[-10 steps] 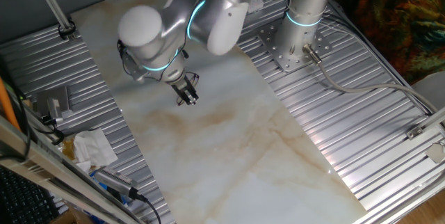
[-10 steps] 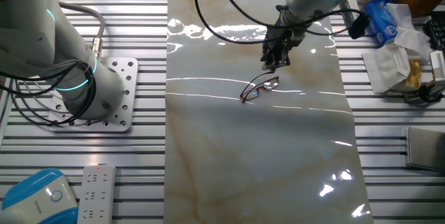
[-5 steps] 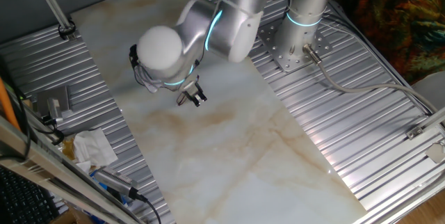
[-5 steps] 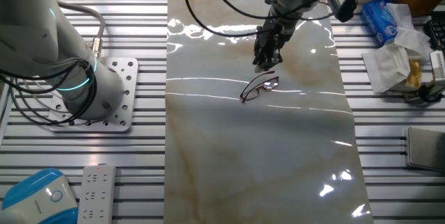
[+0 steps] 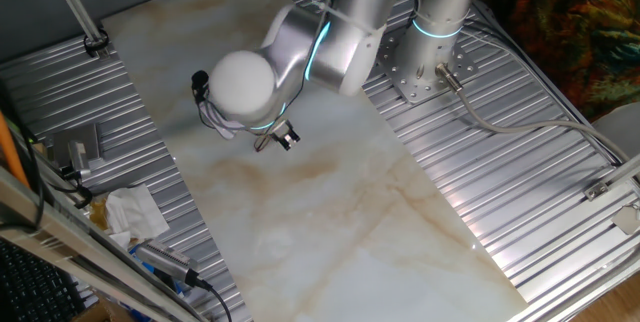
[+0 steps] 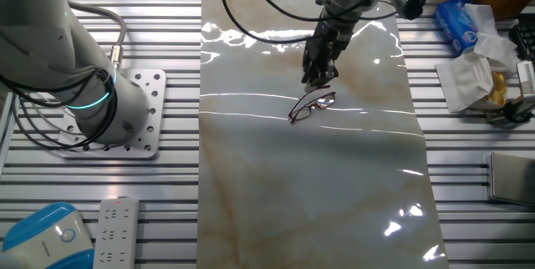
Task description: Unfold the leg of the glasses (with one hand)
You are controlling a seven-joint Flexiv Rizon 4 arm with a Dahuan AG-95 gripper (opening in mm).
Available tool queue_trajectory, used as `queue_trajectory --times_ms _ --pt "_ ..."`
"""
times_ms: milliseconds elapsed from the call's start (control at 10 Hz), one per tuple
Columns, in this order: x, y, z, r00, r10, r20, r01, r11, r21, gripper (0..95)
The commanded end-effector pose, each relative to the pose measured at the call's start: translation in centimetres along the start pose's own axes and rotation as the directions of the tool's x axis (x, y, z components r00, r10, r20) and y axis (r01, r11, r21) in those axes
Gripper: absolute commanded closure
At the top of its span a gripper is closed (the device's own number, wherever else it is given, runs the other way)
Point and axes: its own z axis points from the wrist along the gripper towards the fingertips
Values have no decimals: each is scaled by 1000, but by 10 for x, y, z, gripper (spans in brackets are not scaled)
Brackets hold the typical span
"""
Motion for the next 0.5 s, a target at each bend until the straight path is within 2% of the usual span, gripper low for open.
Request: queue_trajectory --times_ms 100,500 --pt "3 -8 4 1000 -11 4 11 1000 -5 760" --pt "5 -17 12 999 -36 10 36 999 1 760"
